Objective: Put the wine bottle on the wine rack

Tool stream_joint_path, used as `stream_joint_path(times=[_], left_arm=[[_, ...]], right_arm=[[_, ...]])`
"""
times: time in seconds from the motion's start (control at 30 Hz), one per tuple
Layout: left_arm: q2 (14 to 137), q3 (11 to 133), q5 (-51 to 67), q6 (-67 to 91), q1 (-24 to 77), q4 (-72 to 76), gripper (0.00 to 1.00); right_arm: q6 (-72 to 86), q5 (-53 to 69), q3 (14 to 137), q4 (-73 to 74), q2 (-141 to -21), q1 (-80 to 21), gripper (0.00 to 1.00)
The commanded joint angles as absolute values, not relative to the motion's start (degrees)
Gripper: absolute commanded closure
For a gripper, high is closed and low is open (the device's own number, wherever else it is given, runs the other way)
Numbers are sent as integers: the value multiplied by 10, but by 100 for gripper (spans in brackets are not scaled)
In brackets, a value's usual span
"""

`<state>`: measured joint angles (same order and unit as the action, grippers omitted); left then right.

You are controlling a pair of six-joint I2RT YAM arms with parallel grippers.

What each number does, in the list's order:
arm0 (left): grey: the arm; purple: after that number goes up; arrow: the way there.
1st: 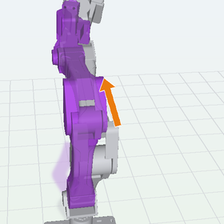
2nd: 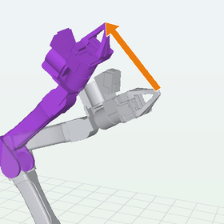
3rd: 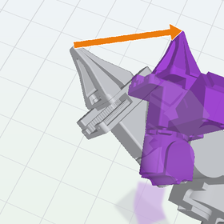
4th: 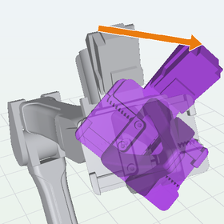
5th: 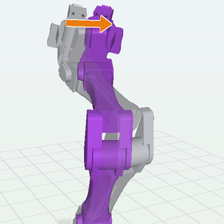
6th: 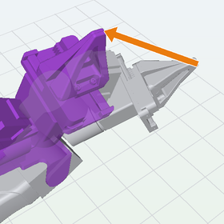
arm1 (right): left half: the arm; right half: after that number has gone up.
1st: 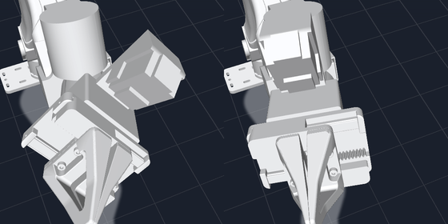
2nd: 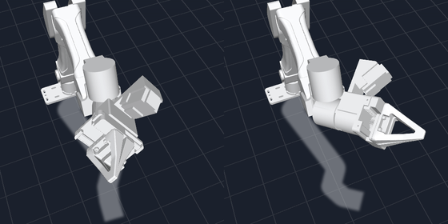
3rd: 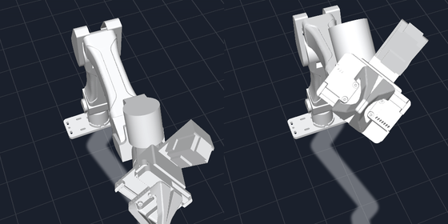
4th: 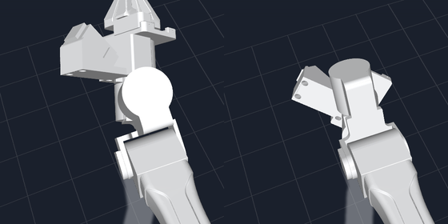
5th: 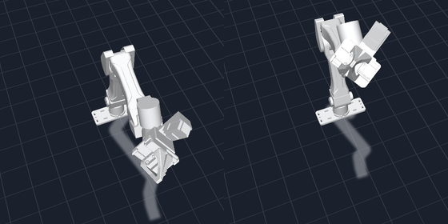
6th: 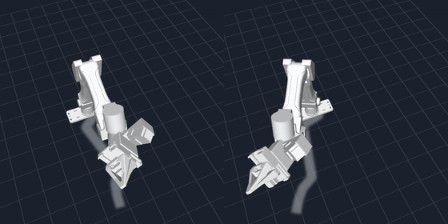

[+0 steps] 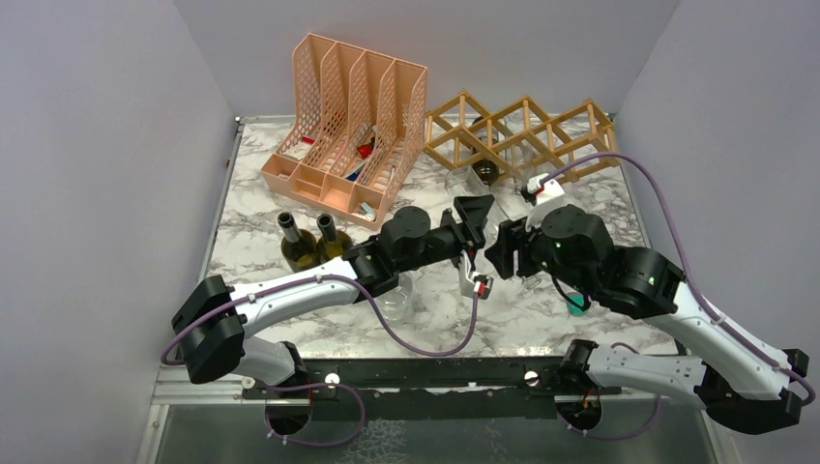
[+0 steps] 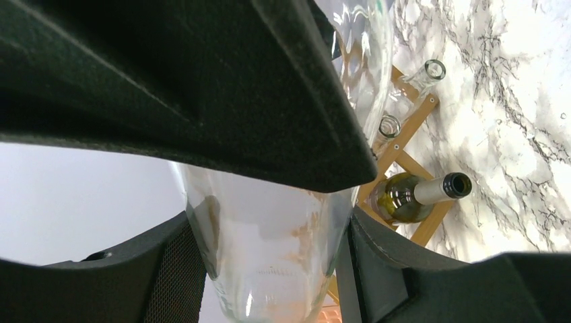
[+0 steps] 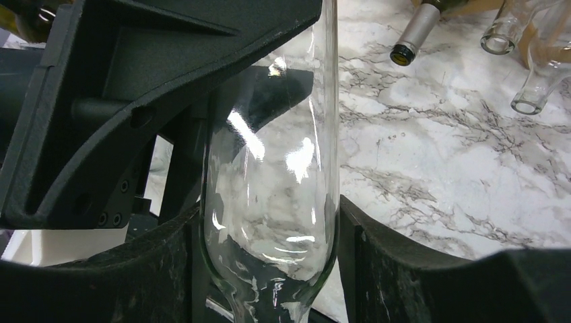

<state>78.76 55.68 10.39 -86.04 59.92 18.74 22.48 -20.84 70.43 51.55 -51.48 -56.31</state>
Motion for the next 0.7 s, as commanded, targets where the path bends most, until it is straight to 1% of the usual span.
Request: stream_joint_path(times=[0.0, 0.1, 0.17, 0.27, 0.3, 0.33, 0.37, 0.4, 0.43, 0.5, 0.53, 0.57, 0.67], left_arm=[[774, 566, 104, -881, 606, 239, 100], [775, 568, 101, -882, 606, 239, 100], [776, 569, 100, -881, 607, 238, 100], [776, 571, 99, -867, 607, 237, 100], [775, 572, 100, -859, 607, 233, 100], [774, 572, 100, -851, 607, 230, 100], [772, 571, 101, -844, 607, 229, 88], [771, 569, 103, -834, 607, 229, 66], [769, 567, 105, -825, 607, 229, 48], [766, 562, 108, -806, 607, 229, 29], [765, 560, 110, -796, 607, 229, 8], [763, 558, 110, -784, 607, 229, 2], [760, 555, 107, -751, 607, 229, 1]], right_arm=[[232, -211, 688, 493, -518, -566, 41], [237, -221, 685, 494, -522, -565, 59], [240, -229, 684, 493, -522, -566, 74], [244, -250, 682, 492, -518, -565, 93], [247, -258, 684, 491, -516, -565, 98], [250, -267, 685, 490, -514, -566, 99], [251, -275, 687, 488, -512, -565, 99], [253, -279, 689, 485, -509, -565, 99], [256, -293, 691, 482, -504, -566, 99], [258, -313, 696, 475, -498, -565, 99], [259, -322, 701, 472, -496, -566, 99], [260, -331, 705, 468, -495, -565, 99], [269, -367, 729, 480, -509, -565, 99]])
